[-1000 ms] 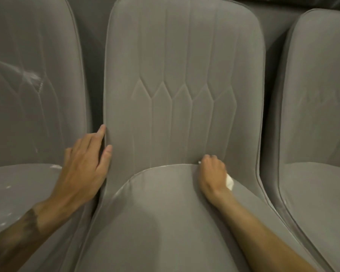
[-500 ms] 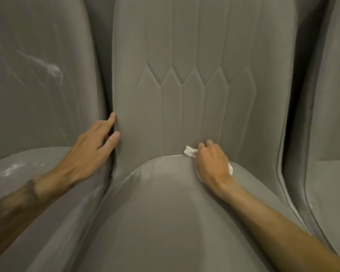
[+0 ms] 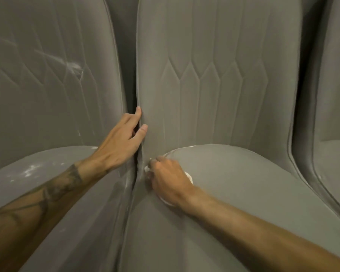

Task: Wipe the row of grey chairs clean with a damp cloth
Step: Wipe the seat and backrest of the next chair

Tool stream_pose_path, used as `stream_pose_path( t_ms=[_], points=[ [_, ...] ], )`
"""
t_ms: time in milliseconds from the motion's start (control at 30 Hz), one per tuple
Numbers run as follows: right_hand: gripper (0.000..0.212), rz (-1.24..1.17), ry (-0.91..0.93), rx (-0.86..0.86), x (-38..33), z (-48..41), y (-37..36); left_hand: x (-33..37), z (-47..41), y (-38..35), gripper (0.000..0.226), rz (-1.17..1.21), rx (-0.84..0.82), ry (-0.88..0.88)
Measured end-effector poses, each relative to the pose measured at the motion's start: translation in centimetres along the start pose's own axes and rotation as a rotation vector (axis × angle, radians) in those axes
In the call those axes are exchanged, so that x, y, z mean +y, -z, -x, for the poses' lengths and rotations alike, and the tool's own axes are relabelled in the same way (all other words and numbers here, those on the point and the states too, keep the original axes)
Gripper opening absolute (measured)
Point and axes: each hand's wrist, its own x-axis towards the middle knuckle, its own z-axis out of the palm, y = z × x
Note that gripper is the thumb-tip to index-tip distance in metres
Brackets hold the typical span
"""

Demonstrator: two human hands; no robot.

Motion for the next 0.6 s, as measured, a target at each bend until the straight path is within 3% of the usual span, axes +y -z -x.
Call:
stream_pose_path(
  t_ms=[100,267,333,467,600],
  points=[
    [0.019,-0.102,0.067,-0.044,0.8,1.4,1.5,-0.6,0.1,1.0,0.070,0.010,-0.059,-0.033],
    [0.028,0.109,-0.409,0.074,2.2,-0.8,0.6,-2.7,3.2,2.0,0.066,0.119,-0.045,-0.090],
    [0.028,0.137,-0.467,0.065,-0.5,-1.2,-0.9,-4.6,5.2,2.6,0.062,0.124,-0.055,-0.145],
    [0.020,0.130,-0.378,0.187,-7.9,1.2,-3.2,-9.0,8.0,3.7,0.057,0.058,-0.095,-0.154],
    [0.021,0.048,-0.200,0.122,-12.5,1.6,-3.3,-12.0,9.4,4.2,0.055,-0.009,-0.129,-0.146]
  ],
)
